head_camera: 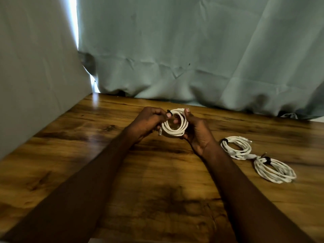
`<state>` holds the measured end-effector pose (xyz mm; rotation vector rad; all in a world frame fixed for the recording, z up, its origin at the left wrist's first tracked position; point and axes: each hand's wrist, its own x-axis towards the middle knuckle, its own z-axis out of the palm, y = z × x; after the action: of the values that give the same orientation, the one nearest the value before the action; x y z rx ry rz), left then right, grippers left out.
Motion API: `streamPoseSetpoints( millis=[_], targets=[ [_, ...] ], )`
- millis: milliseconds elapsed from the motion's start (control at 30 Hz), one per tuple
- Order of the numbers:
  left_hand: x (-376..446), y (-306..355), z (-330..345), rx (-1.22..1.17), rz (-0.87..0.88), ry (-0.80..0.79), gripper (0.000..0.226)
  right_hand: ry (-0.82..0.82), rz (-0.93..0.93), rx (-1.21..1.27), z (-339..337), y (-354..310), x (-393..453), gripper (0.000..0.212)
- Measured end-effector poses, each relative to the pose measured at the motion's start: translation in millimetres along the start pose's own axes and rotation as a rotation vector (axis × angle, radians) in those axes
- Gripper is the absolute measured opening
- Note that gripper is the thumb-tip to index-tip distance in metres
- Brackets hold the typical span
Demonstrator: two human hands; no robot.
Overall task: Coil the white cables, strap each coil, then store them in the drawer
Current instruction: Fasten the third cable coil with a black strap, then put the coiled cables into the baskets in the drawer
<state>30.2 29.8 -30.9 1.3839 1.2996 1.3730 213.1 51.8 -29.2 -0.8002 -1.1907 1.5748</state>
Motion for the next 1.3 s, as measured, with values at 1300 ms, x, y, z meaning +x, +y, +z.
streamPoseSetpoints(
  millis=[1300],
  targets=[
    [-145.4,84.2,256.7,-0.297,-0.001,-0.150,0.014,0.683,-0.305,-0.641,-240.6,-139.8,-232.8,0.024]
  ],
)
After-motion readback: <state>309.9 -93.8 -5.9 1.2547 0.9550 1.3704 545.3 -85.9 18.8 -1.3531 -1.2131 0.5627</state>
